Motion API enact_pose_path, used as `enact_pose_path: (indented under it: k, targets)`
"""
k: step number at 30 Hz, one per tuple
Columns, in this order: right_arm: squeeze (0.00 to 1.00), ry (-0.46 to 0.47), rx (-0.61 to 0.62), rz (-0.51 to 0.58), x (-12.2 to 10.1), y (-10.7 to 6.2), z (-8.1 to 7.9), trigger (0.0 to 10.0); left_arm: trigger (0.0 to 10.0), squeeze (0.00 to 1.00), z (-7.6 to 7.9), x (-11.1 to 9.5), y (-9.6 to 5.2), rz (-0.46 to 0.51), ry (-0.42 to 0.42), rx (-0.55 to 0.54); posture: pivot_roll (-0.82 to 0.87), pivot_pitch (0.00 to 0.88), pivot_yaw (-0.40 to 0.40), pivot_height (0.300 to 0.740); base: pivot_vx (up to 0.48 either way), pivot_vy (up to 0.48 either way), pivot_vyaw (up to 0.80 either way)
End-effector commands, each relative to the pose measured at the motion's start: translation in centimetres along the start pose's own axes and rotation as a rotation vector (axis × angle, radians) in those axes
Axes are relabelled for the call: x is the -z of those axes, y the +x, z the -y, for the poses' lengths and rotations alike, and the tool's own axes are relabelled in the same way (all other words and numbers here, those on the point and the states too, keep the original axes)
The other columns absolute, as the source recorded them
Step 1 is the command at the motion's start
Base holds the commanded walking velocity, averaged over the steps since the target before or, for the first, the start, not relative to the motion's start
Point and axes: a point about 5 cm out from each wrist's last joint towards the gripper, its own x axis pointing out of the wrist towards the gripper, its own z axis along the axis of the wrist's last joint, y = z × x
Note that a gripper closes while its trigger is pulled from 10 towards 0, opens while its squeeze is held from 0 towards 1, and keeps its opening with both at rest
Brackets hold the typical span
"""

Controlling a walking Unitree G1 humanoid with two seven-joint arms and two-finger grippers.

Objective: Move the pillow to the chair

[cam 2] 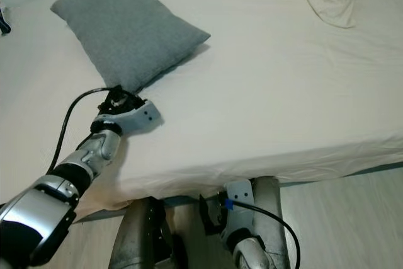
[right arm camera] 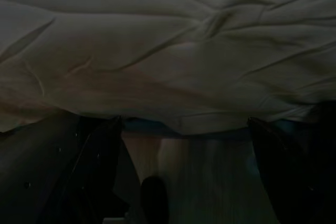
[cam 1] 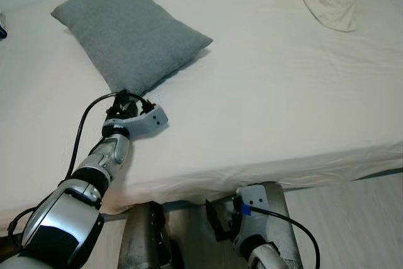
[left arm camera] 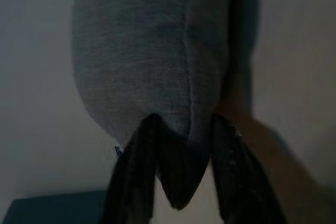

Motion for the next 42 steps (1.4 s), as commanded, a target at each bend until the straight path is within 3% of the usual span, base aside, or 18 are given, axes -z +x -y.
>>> enact_pose_path:
  k: [1, 12, 13, 15, 16, 18, 20, 21, 22, 23, 25, 26, 31, 33, 34, 36, 39, 42]
  targets:
    - [0.00, 0.115, 0.020, -0.130, 3.1, -1.1, -1.5, 10.0, 0.0, 0.00, 0.4, 0.1, -0.4, -0.011, -0.026, -0.006, -0.23, 0.502, 0.181, 0.555, 0.000, 0.000, 0.00]
    - [0.00, 0.113, 0.014, -0.125, 2.5, -0.9, -1.4, 10.0, 0.0, 0.00, -0.8, -1.9, 1.1, 0.009, -0.149, -0.088, -0.23, 0.472, 0.185, 0.555, 0.000, 0.000, 0.00]
    - [0.00, 0.113, 0.009, -0.121, 2.4, -0.7, -1.3, 10.0, 0.0, 0.00, -0.9, -1.9, 1.3, -0.021, -0.240, -0.059, -0.23, 0.453, 0.187, 0.555, 0.000, 0.000, 0.00]
    - [0.00, 0.119, 0.001, -0.108, 2.2, -0.2, -1.1, 10.0, 0.0, 0.00, -0.2, -2.0, 1.4, -0.106, -0.526, 0.052, -0.22, 0.421, 0.188, 0.555, 0.000, 0.000, 0.00]
    - [0.00, 0.122, -0.002, -0.106, 2.1, 0.0, -0.9, 10.0, 0.0, 0.00, 0.1, -2.2, 1.4, -0.126, -0.622, 0.086, -0.22, 0.403, 0.187, 0.555, 0.000, 0.000, 0.00]
    - [0.00, 0.139, -0.024, -0.078, 1.5, 0.7, -0.6, 10.0, 0.0, 0.00, 0.6, -2.9, 1.5, -0.174, -0.980, 0.161, -0.21, 0.350, 0.184, 0.555, 0.000, 0.000, 0.00]
    - [0.00, 0.153, -0.051, -0.052, 0.9, 1.6, 0.0, 10.0, 0.0, 0.00, 0.8, -3.2, 1.5, -0.180, -1.237, 0.190, -0.21, 0.286, 0.176, 0.560, 0.000, 0.000, 0.00]
    - [0.00, 0.153, -0.051, -0.052, 0.9, 1.6, 0.0, 10.0, 0.0, 0.00, 0.8, -3.2, 1.5, -0.180, -1.237, 0.190, -0.21, 0.286, 0.176, 0.560, 0.000, 0.000, 0.00]
    - [0.00, 0.145, -0.066, -0.027, 0.2, 2.1, 0.3, 10.0, 0.0, 0.00, 0.0, -3.1, 1.8, -0.155, -1.353, 0.179, -0.21, 0.249, 0.169, 0.565, 0.000, 0.000, 0.00]
    - [0.00, 0.145, -0.066, -0.027, 0.2, 2.1, 0.3, 10.0, 0.0, 0.00, 0.0, -3.1, 1.8, -0.155, -1.353, 0.179, -0.21, 0.249, 0.169, 0.565, 0.000, 0.000, 0.00]
    - [0.00, 0.131, -0.082, -0.002, -0.6, 3.0, 1.0, 10.0, 0.0, 0.00, -1.0, -2.9, 2.0, -0.105, -1.480, 0.161, -0.20, 0.195, 0.158, 0.574, 0.000, 0.000, 0.00]
    - [0.00, 0.118, -0.088, 0.006, -1.1, 3.4, 1.3, 10.0, 0.0, 0.00, -2.3, -2.5, 2.1, -0.060, -1.511, 0.120, -0.19, 0.164, 0.145, 0.579, 0.000, 0.000, 0.00]
    - [0.00, 0.091, -0.111, 0.018, -1.9, 4.6, 2.1, 10.0, 0.0, 0.00, -6.0, -0.9, 2.4, 0.053, -1.581, -0.012, -0.18, 0.086, 0.116, 0.598, 0.000, 0.000, 0.00]
    - [0.00, 0.077, -0.140, 0.025, -2.4, 5.6, 2.3, 10.0, 0.0, 0.00, -8.7, -0.3, 2.4, 0.180, -1.659, -0.066, -0.16, 0.027, 0.091, 0.612, 0.000, 0.000, 0.00]
    - [0.00, 0.077, -0.140, 0.025, -2.4, 5.6, 2.3, 10.0, 0.0, 0.00, -8.7, -0.3, 2.4, 0.180, -1.659, -0.066, -0.16, 0.027, 0.091, 0.612, 0.000, 0.000, 0.00]
    - [0.00, 0.070, -0.160, 0.028, -2.7, 6.2, 2.4, 10.0, 0.0, 0.00, -10.0, -0.8, 2.1, 0.277, -1.720, -0.045, -0.15, 0.009, 0.083, 0.627, 0.000, 0.000, 0.00]
    - [0.00, 0.065, -0.167, 0.026, -2.9, 6.8, 2.4, 10.0, 0.0, 0.00, -9.0, -1.4, 1.5, 0.297, -1.767, 0.030, -0.14, 0.000, 0.077, 0.636, 0.000, 0.000, 0.00]
    - [0.00, 0.057, -0.175, 0.025, -3.1, 7.4, 2.5, 10.0, 0.0, 0.00, -5.6, -2.2, 0.0, 0.231, -1.778, 0.155, -0.14, 0.000, 0.084, 0.650, 0.000, 0.000, 0.00]
